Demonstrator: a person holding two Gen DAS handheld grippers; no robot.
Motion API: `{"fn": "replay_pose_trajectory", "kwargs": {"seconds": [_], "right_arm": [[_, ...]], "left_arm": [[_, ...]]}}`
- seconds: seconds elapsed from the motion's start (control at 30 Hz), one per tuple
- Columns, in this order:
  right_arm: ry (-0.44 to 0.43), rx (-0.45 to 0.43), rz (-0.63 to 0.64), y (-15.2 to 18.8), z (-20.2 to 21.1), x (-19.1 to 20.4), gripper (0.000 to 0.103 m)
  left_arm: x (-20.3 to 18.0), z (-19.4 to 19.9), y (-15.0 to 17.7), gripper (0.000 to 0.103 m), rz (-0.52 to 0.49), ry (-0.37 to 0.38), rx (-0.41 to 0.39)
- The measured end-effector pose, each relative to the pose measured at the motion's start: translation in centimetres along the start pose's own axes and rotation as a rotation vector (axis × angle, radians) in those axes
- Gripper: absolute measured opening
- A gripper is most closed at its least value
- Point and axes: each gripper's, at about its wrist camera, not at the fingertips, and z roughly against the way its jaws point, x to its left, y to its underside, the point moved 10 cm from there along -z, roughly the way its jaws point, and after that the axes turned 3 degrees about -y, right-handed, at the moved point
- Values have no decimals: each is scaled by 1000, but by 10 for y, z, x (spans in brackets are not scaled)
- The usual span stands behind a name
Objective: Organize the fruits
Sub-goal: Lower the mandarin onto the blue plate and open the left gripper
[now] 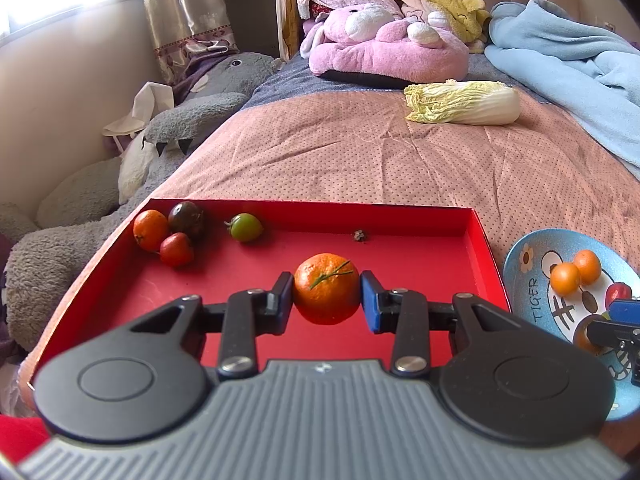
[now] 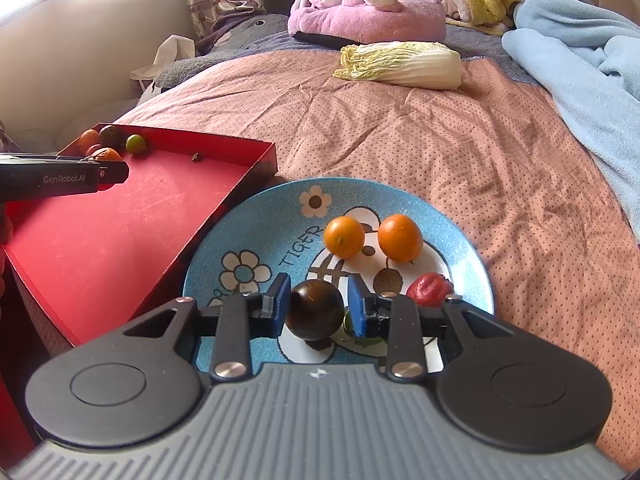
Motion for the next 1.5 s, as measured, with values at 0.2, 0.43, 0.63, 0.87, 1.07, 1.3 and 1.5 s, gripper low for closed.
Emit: {"fn": "replay_pose_trajectory", "kwargs": {"seconds": [0.2,0.43,0.63,0.87,1.07,1.3,1.5], "right_arm": [[-10,-9,24,9,16,2,67],[-25,-6,11,24,30,1,72],[-47,-15,2,28,33,3,75],[-80,-23,-18,29,30,7,75],[-99,-19,-30,32,27,9,75],[-87,-5,-54,41,28,-2,78],[-80,6,-60,44,26,-7,78]], "left_arm": [[0,-1,1,39,4,2,3],[-6,3,-1,39,13,57,-6],[-22,15,-6,39,18,149,-49],[-31,15,-9,39,2,155,-68],[-50,21,-10,39,-6,258,-73],[-106,35,0,39,-103,440,-64],[-138,42,18,39,-227,495,-65]]}}
